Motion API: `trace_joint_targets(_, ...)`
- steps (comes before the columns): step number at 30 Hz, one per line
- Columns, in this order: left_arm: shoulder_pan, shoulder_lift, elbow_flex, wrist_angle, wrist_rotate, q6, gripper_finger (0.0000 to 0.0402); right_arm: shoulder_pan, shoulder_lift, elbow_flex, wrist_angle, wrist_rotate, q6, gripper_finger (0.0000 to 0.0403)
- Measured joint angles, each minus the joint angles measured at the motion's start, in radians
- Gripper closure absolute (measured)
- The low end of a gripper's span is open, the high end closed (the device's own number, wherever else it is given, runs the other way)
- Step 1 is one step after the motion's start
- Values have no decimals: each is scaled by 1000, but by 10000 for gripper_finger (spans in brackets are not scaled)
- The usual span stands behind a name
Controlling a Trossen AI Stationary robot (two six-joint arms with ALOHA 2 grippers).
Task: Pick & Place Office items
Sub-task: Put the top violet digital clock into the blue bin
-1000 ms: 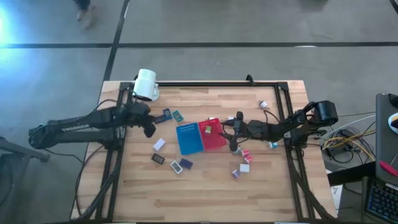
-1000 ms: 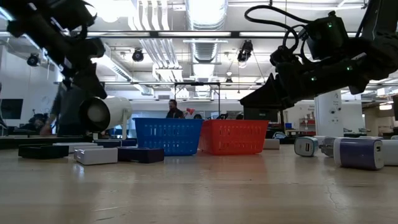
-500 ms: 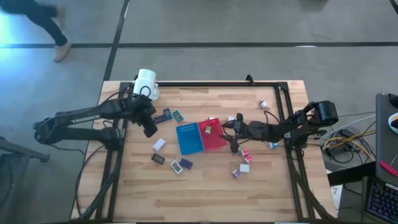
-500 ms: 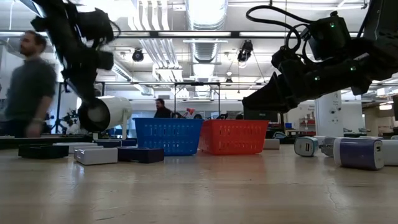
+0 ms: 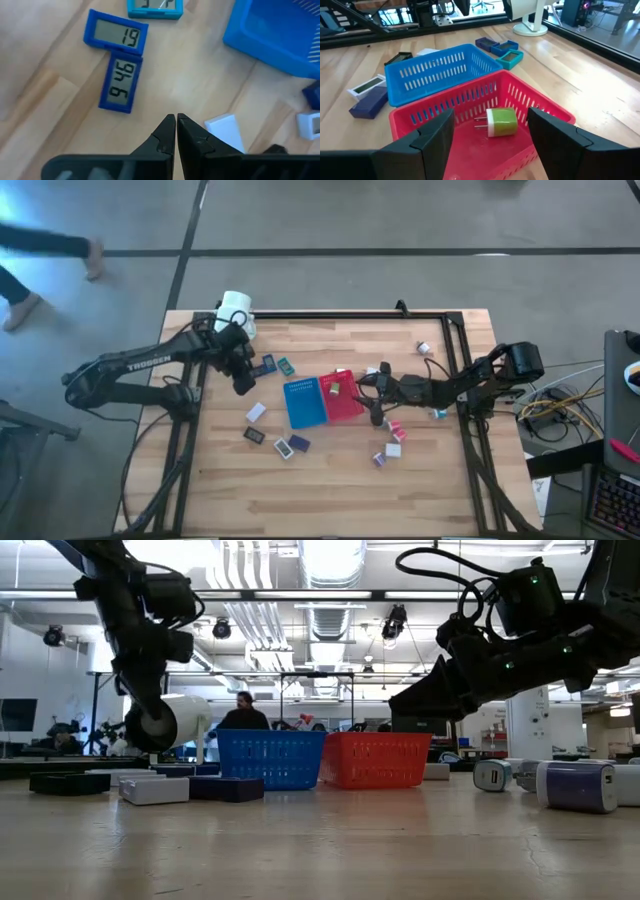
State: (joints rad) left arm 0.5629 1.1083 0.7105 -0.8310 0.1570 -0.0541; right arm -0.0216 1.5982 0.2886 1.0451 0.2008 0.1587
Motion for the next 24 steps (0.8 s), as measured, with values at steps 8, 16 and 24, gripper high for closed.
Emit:
trace_joint_targets(8,0,52,32,-61,-59,75,334,5,0,0,0,1,11,158)
trace_joint_targets(16,0,136,47,-78,-151,58,222,5,0,0,0,1,17,158)
trace_joint_targets(24,0,253,96,-108,-177,65,167,5,0,0,0,1,16,158)
